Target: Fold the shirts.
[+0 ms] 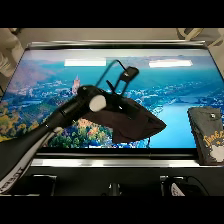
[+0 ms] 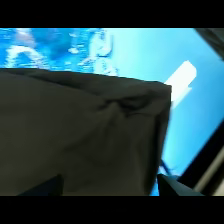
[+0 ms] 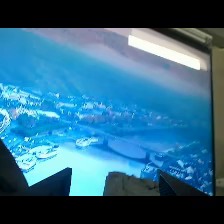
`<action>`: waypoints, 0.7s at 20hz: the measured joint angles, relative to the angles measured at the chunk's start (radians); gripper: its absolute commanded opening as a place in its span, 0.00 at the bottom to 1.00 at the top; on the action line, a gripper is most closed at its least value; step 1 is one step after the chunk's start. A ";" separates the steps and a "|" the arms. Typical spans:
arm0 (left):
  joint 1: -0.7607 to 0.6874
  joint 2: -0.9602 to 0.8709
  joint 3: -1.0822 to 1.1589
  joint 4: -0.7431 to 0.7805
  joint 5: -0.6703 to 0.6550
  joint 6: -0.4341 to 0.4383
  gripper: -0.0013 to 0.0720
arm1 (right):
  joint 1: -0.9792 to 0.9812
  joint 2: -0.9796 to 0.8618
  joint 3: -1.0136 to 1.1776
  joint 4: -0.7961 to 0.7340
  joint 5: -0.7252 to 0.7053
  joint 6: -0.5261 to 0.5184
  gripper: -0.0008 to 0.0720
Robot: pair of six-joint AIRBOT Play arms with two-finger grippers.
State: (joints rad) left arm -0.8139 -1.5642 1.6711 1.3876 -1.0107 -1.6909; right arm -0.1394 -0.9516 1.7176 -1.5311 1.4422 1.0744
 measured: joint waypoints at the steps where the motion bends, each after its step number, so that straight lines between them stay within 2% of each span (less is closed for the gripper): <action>1: 0.062 0.003 0.010 0.034 -0.040 0.000 0.94 | 0.000 -0.030 -0.010 0.004 0.034 -0.001 0.80; 3: 0.200 0.006 0.011 0.068 -0.126 -0.002 0.94 | -0.001 -0.098 -0.067 0.051 0.083 -0.004 0.83; 4: 0.269 0.006 -0.001 0.077 -0.169 -0.002 0.88 | 0.000 -0.134 -0.117 0.098 0.096 -0.016 0.87; 5: 0.345 0.006 -0.024 0.080 -0.211 -0.002 0.82 | 0.000 -0.167 -0.177 0.140 0.096 -0.038 0.87; 7: 0.475 0.006 -0.093 0.059 -0.262 0.003 0.86 | 0.000 -0.223 -0.298 0.204 0.075 -0.064 0.87; 10: 0.607 0.006 -0.233 -0.066 -0.259 0.031 0.87 | 0.000 -0.295 -0.461 0.311 0.001 -0.092 0.90; 11: 0.632 0.006 -0.286 -0.121 -0.240 0.046 0.87 | 0.000 -0.312 -0.497 0.328 -0.016 -0.097 0.93; 14: 0.656 0.000 -0.424 -0.250 -0.166 0.087 0.87 | 0.000 -0.343 -0.575 0.362 -0.056 -0.109 0.93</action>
State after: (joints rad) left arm -0.1581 -1.5646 1.2472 1.1374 -1.1770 -1.6039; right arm -0.1394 -1.2949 1.1431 -1.1690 1.3865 0.9649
